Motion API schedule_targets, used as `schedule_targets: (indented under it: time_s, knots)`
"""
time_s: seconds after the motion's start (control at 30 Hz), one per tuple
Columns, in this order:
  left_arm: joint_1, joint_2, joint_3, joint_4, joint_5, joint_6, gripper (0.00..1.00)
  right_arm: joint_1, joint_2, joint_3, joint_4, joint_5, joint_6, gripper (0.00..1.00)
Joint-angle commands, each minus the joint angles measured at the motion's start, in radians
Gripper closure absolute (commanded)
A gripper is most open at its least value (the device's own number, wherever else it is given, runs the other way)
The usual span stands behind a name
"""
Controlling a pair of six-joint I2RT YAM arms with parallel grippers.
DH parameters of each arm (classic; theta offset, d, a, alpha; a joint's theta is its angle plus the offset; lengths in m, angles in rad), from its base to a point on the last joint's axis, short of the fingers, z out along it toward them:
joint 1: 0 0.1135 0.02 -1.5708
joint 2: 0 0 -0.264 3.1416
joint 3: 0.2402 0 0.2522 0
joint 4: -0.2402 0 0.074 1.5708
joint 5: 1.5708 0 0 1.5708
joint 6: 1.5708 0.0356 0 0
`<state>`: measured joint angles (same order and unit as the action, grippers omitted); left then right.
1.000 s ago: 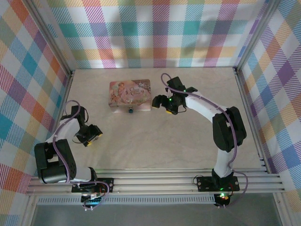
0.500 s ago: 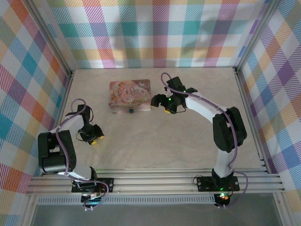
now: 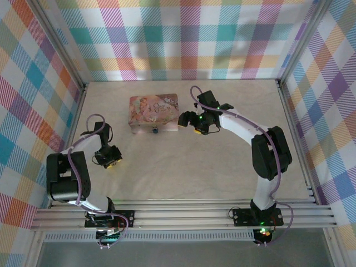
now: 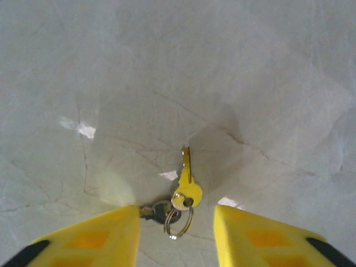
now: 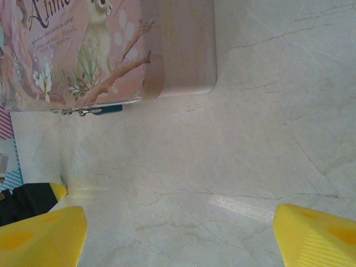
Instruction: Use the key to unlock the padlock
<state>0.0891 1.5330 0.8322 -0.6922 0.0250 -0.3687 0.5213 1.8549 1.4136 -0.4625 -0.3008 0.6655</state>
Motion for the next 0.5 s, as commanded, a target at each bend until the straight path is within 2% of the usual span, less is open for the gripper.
schedule_targets:
  time_s: [0.0, 0.17, 0.37, 0.47]
  knots:
    - [-0.024, 0.011, -0.002, 0.028, 0.016, 0.025, 0.74, 0.006, -0.009, -0.004, 0.016, -0.022, -0.014, 0.13]
    - [-0.064, -0.036, -0.001, 0.018, 0.030, 0.043, 0.98, -0.001, -0.034, -0.064, 0.103, -0.058, 0.022, 0.15]
    - [-0.126, -0.124, 0.053, -0.061, 0.074, 0.071, 1.00, -0.058, -0.054, -0.229, 0.419, -0.214, 0.187, 0.22]
    - [-0.150, -0.169, 0.101, -0.102, 0.153, 0.096, 1.00, -0.069, -0.064, -0.283, 0.530, -0.241, 0.206, 0.25]
